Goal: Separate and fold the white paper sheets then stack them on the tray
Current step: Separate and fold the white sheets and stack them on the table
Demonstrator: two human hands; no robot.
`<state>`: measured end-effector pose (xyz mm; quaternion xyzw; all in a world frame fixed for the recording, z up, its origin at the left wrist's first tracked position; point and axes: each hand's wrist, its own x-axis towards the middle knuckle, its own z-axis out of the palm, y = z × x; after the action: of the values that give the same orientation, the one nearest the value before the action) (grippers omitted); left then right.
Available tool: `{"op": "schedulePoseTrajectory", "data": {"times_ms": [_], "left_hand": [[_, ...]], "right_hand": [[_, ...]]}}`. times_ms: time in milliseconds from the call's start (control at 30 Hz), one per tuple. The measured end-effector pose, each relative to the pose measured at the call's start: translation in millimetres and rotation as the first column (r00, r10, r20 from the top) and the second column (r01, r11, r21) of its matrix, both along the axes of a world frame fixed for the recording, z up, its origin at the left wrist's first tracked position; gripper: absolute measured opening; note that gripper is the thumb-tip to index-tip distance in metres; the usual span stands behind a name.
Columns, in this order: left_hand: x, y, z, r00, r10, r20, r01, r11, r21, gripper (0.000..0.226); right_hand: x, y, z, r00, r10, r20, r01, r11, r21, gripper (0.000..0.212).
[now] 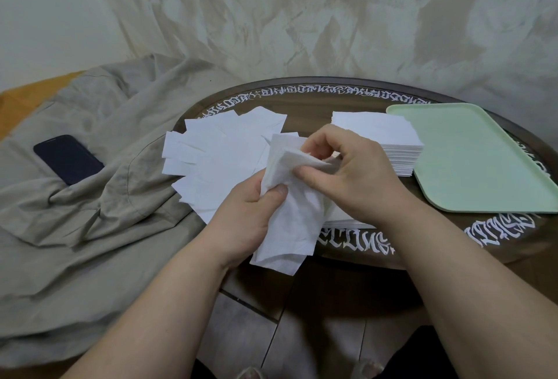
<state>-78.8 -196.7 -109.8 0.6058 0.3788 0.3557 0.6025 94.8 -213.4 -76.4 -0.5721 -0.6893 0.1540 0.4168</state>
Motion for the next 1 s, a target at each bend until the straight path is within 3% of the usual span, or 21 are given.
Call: {"op": "schedulePoseTrajectory", "data": {"times_ms": [100, 633, 700, 800, 900, 1000], "left_hand": [[0.7, 0.1, 0.0, 0.998, -0.028, 0.054, 0.031, 0.998, -0.047, 0.024], [2.7, 1.7, -2.7, 0.999, 0.002, 0.051, 0.001, 0.998, -0.063, 0.022], [2.8, 3.5, -1.2, 0.992, 0.069, 0.104, -0.059, 0.994, -0.096, 0.021], [-1.7, 9.4, 6.9, 0.935, 0.205, 0.288, -0.125, 0.954, -0.271, 0.022], [-5.9, 13.6, 10.8, 0.89, 0.241, 0.388, -0.101, 0.932, -0.348, 0.029], [-4.0, 13.0, 10.8, 0.872, 0.252, 0.419, -0.086, 0.923, -0.375, 0.043]], "right_hand": [[2.8, 0.5, -1.1, 0.993, 0.001, -0.119, -0.007, 0.999, -0.049, 0.01], [-0.6, 3.5, -2.4, 0.987, -0.073, -0.143, 0.07, 0.997, -0.022, 0.013], [0.7, 1.9, -0.2, 0.979, -0.112, -0.169, 0.119, 0.992, 0.034, 0.013], [8.5, -1.1, 4.8, 0.924, -0.22, -0.312, 0.251, 0.966, 0.064, 0.016], [12.0, -2.1, 1.8, 0.862, -0.298, -0.41, 0.293, 0.953, -0.077, 0.012], [8.7, -0.9, -4.2, 0.85, -0.353, -0.391, 0.308, 0.935, -0.175, 0.014]]}}
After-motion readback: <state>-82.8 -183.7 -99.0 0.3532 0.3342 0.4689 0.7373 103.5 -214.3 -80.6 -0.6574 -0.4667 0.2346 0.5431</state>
